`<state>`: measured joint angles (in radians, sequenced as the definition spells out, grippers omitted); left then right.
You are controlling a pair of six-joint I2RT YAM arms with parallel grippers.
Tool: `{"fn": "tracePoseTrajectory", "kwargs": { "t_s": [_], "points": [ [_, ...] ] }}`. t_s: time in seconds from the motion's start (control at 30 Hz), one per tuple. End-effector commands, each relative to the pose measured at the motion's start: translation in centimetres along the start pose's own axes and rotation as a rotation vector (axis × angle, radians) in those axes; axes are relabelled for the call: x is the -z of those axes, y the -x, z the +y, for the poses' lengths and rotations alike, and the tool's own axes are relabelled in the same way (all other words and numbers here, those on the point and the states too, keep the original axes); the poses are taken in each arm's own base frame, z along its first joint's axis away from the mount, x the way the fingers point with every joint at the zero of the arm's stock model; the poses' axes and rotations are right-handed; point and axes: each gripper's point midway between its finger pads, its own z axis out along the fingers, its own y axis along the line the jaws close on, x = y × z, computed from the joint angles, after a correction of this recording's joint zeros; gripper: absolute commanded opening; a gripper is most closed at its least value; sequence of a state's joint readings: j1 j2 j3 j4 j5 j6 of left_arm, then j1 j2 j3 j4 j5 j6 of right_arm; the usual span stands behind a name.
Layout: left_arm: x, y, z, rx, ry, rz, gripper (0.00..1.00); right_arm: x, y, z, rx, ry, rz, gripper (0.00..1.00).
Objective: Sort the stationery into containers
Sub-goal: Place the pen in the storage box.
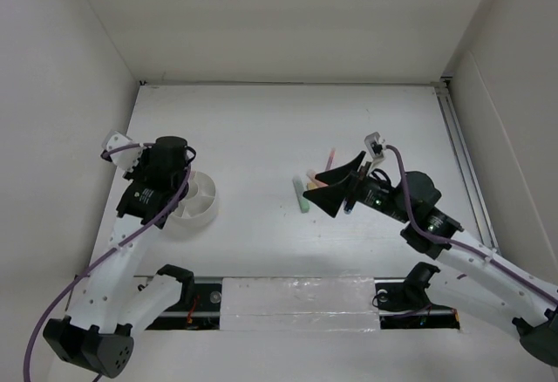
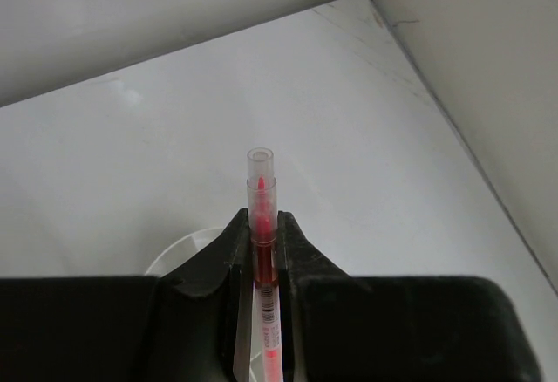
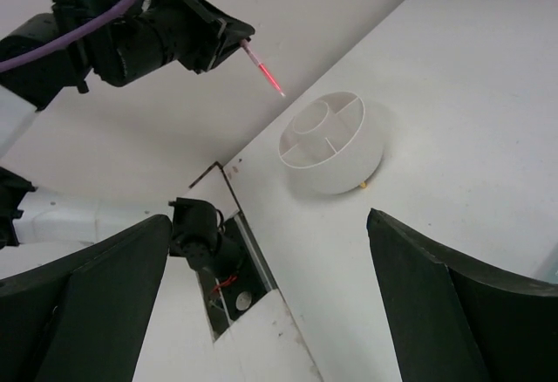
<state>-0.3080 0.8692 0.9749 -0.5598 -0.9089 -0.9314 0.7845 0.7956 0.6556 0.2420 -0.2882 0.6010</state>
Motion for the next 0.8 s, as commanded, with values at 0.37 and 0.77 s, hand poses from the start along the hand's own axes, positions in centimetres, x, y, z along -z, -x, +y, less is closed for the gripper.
{"fn": "tracePoseTrajectory", "kwargs": {
  "t_s": [0.37, 0.77],
  "points": [
    [-1.7, -1.3, 4.3, 0.073, 0.184, -0.140, 0.00, 1.2, 0.2, 0.6, 0.039, 0.042, 0.009, 1.00],
    [-2.9, -1.8, 2.6, 0.067, 0.095, -0.183, 0.00, 0.9, -0.1, 0.7, 0.025, 0.053, 0.031, 1.00]
  ]
}}
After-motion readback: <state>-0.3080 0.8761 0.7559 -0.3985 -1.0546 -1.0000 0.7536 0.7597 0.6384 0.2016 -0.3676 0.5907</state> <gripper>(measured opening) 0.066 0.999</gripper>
